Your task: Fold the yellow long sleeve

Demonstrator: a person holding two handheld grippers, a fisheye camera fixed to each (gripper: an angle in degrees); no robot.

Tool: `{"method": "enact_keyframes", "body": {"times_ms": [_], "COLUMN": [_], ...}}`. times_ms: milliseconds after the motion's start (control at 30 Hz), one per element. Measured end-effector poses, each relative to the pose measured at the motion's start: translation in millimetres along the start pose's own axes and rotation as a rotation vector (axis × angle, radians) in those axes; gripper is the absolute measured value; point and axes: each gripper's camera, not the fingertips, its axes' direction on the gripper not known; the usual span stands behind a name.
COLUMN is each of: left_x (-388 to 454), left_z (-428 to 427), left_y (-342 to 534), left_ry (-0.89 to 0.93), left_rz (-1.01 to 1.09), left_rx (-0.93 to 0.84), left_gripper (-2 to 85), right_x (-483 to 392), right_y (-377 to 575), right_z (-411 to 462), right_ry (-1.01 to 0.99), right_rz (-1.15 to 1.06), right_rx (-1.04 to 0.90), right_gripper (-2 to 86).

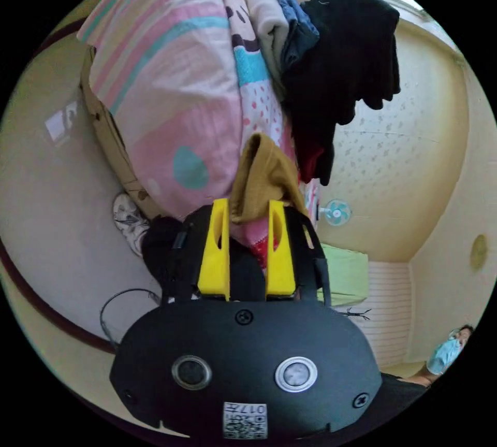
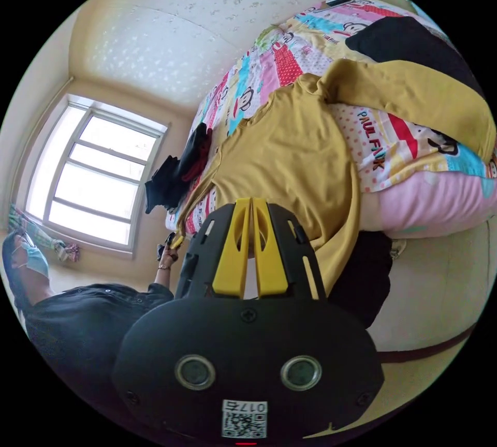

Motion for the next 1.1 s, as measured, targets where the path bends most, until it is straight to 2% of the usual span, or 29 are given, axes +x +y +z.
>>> {"method": "enact_keyframes", "body": {"times_ms": [33,100,267,333,400,500,567,633,767,800,867,933,1000,1033,1067,1100], "left_x": [0.1,16.4,53.5,24.4,-5.7,-54.0,-79.8,-105.9,-123.1,-116.0,-84.3,-13.8,46.8,94.5,120.1,171.0], "left_z": [-2.7,-18.9,-80.7,-86.3,-84.9,-74.2,-57.3,-29.8,-1.1,-1.3,-8.7,-18.5,-10.8,5.0,16.3,44.1], "left_y": [-3.8,-12.5,-34.4,-36.0,-23.5,13.5,27.5,35.1,38.9,46.5,62.8,86.7,100.7,106.6,108.7,114.7], "left_ry": [0.082,0.118,-0.046,-0.266,-0.293,-0.085,0.028,0.215,0.333,0.362,0.316,0.209,0.157,0.139,0.134,0.129], "left_rz": [-0.018,0.010,0.126,0.045,-0.027,-0.114,-0.163,-0.204,-0.286,-0.294,-0.244,-0.053,0.101,0.241,0.320,0.469], "left_rx": [0.006,-0.005,-0.045,-0.036,-0.048,0.007,0.035,0.092,0.203,0.283,0.389,0.490,0.535,0.507,0.467,0.368], "left_gripper": [2.9,1.6,1.3,1.8,9.6,14.9,16.0,16.0,8.9,6.4,5.0,4.9,4.9,4.9,4.9,4.9], "right_x": [-3.5,-9.2,-12.0,-4.9,3.3,8.3,10.3,9.9,-9.3,-13.2,-25.6,-23.9,-5.8,18.9,37.8,37.9], "right_y": [-2.4,-4.2,4.5,9.2,14.1,21.6,21.6,15.4,-12.2,-16.9,-32.2,-37.2,-39.4,-42.6,-35.5,-23.7], "right_z": [5.8,11.6,14.2,17.0,20.2,22.7,28.9,35.9,44.8,45.6,53.1,68.4,100.0,133.8,156.0,152.7], "right_ry": [-0.002,0.004,0.028,0.018,-0.007,-0.061,-0.048,-0.052,0.002,0.032,0.226,0.404,0.567,0.645,0.653,0.649], "right_rz": [-0.011,-0.027,-0.049,-0.034,-0.004,0.006,0.013,0.005,-0.092,-0.111,-0.192,-0.225,-0.213,-0.153,-0.119,-0.131], "right_rx": [-0.018,-0.041,-0.060,-0.064,-0.061,-0.040,-0.053,-0.074,-0.038,-0.024,0.051,0.119,0.107,-0.007,0.000,0.118], "right_gripper": [0.7,0.7,0.6,0.5,0.5,0.5,0.6,0.6,0.7,0.7,0.6,0.5,0.5,0.5,0.5,0.5]}}
